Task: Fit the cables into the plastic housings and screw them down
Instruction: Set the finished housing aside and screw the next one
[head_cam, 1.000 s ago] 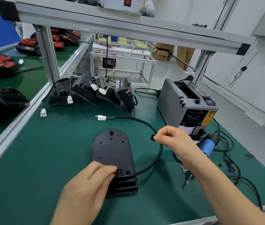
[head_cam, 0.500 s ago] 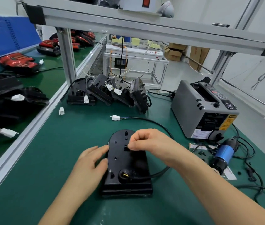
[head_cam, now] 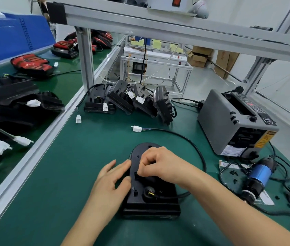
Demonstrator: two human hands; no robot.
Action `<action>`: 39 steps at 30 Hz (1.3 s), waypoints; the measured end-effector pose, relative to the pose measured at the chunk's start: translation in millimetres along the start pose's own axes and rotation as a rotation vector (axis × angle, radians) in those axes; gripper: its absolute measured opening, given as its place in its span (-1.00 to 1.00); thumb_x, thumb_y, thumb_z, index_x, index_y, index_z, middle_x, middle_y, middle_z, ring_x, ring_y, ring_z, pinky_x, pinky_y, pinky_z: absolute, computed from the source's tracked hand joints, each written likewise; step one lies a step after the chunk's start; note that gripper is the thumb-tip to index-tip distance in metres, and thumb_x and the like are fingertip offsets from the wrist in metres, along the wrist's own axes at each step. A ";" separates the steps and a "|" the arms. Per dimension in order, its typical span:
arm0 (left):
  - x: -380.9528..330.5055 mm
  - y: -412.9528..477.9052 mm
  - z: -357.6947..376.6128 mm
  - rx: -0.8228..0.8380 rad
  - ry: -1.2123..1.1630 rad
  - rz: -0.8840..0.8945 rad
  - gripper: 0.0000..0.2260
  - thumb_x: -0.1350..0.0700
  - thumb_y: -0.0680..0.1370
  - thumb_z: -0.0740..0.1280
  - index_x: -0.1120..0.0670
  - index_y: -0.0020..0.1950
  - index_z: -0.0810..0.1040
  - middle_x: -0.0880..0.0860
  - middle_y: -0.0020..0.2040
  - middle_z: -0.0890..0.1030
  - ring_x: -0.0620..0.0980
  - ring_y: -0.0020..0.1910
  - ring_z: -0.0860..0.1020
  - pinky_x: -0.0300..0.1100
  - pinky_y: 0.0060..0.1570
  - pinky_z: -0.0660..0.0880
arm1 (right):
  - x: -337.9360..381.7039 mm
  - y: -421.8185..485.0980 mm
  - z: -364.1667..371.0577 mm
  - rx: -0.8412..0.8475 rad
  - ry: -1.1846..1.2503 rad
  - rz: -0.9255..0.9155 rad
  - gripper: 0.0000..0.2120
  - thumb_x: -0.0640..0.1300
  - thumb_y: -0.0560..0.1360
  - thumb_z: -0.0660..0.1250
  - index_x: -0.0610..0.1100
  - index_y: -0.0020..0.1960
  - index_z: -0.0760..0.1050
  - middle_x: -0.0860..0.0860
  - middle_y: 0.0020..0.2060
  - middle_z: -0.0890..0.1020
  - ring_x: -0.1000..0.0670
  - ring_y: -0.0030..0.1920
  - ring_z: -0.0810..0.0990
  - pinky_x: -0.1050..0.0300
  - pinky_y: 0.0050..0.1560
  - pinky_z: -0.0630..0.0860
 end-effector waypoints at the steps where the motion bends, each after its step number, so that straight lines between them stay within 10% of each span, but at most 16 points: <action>1: -0.3 -0.1 0.0 0.000 0.006 0.005 -0.59 0.14 0.56 0.24 -0.23 0.35 0.41 -0.57 0.18 0.25 -0.56 0.34 0.02 -0.35 0.34 0.10 | -0.9 0.4 -1.2 -0.026 -0.011 -0.008 -0.70 -0.17 0.36 0.45 0.12 -0.47 0.53 -0.02 -0.07 0.60 0.02 0.18 0.42 0.18 0.18 0.40; 10: 2.2 0.4 0.0 -0.009 0.015 0.022 -0.60 0.12 0.56 0.24 -0.23 0.35 0.40 -0.45 0.29 0.33 -0.43 0.41 0.04 -0.35 0.34 0.09 | -5.8 -4.2 -2.2 -0.120 -0.054 0.014 -0.73 -0.17 0.40 0.43 0.09 -0.42 0.51 0.12 -0.09 0.52 0.13 0.17 0.31 0.49 -0.04 0.23; 17: 3.5 1.2 0.3 -0.011 0.013 0.026 -0.59 0.12 0.55 0.25 -0.26 0.33 0.41 -0.52 0.24 0.31 -0.49 0.38 0.03 -0.43 0.26 0.11 | -5.3 -5.6 -1.6 -0.103 0.064 0.025 -0.77 -0.19 0.38 0.44 0.03 -0.40 0.56 0.06 -0.10 0.55 0.07 0.11 0.47 0.24 0.10 0.36; 39: 6.5 2.3 0.8 -0.022 0.016 0.044 -0.60 0.11 0.55 0.25 -0.29 0.31 0.40 -0.52 0.24 0.32 -0.52 0.36 0.03 -0.45 0.22 0.12 | -6.1 -11.0 -3.2 -0.234 -0.153 0.030 -0.86 -0.17 0.43 0.35 -0.07 -0.30 0.58 0.19 -0.15 0.50 0.16 0.11 0.26 0.56 -0.04 0.20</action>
Point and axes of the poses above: each hand's wrist, its own y-axis towards the middle knuckle, its own z-axis out of the palm, x = y × z, the point moved 10 cm from there along y, towards the middle knuckle
